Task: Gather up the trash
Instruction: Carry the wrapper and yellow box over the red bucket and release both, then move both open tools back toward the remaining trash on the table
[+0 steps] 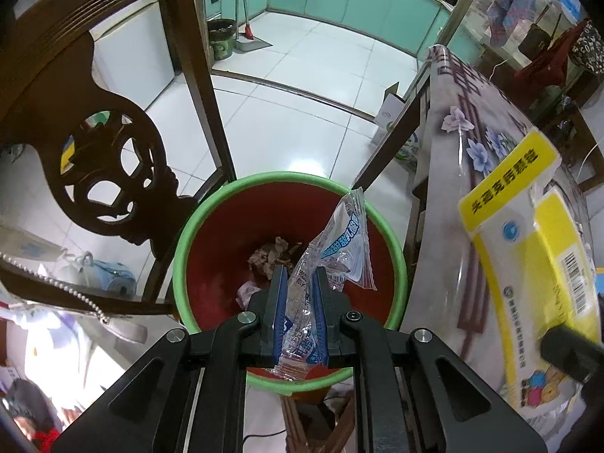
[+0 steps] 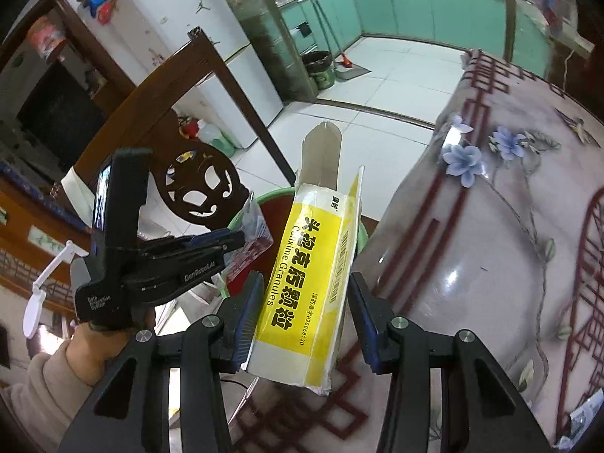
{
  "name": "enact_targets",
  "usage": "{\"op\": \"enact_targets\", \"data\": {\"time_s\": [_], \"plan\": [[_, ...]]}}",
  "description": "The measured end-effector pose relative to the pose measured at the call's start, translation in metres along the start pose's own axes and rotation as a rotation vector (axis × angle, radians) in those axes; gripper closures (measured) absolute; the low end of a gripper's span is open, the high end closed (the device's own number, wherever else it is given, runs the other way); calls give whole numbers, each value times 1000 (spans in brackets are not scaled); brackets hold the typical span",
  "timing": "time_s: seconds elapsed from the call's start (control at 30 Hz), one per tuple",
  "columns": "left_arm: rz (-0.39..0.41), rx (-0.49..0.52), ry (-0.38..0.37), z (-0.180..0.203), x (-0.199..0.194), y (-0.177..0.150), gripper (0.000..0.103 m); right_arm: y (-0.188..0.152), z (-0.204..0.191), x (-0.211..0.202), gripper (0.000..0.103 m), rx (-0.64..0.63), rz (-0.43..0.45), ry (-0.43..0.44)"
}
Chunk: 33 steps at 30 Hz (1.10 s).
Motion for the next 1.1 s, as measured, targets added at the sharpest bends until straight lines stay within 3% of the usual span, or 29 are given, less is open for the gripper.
{"op": "enact_targets", "data": {"time_s": [0.63, 0.67, 0.77, 0.8, 0.83, 1.1], "plan": [[-43, 15, 30, -1, 14, -6, 89, -5, 1, 26, 59, 31, -35, 38], [-44, 14, 35, -2, 14, -6, 86, -5, 1, 26, 59, 31, -36, 41], [-40, -2, 41, -5, 14, -4, 58, -4, 2, 29, 54, 26, -32, 33], [-33, -9, 43, -6, 13, -3, 44, -4, 3, 30, 53, 26, -28, 26], [-26, -10, 45, -6, 12, -2, 39, -4, 4, 30, 52, 28, -24, 21], [-8, -16, 47, -6, 7, 2, 32, 2, 15, 17, 52, 61, 17, 2]]}}
Point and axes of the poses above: each gripper's, at about its wrist camera, not at the fingertips, and x roughly the way its jaws point, z to its right, y to its top, the point moved 8 cm from there along x, roughly the way its jaws point, and after that the axes turned 12 degrees about z, right-handed, at the moved point
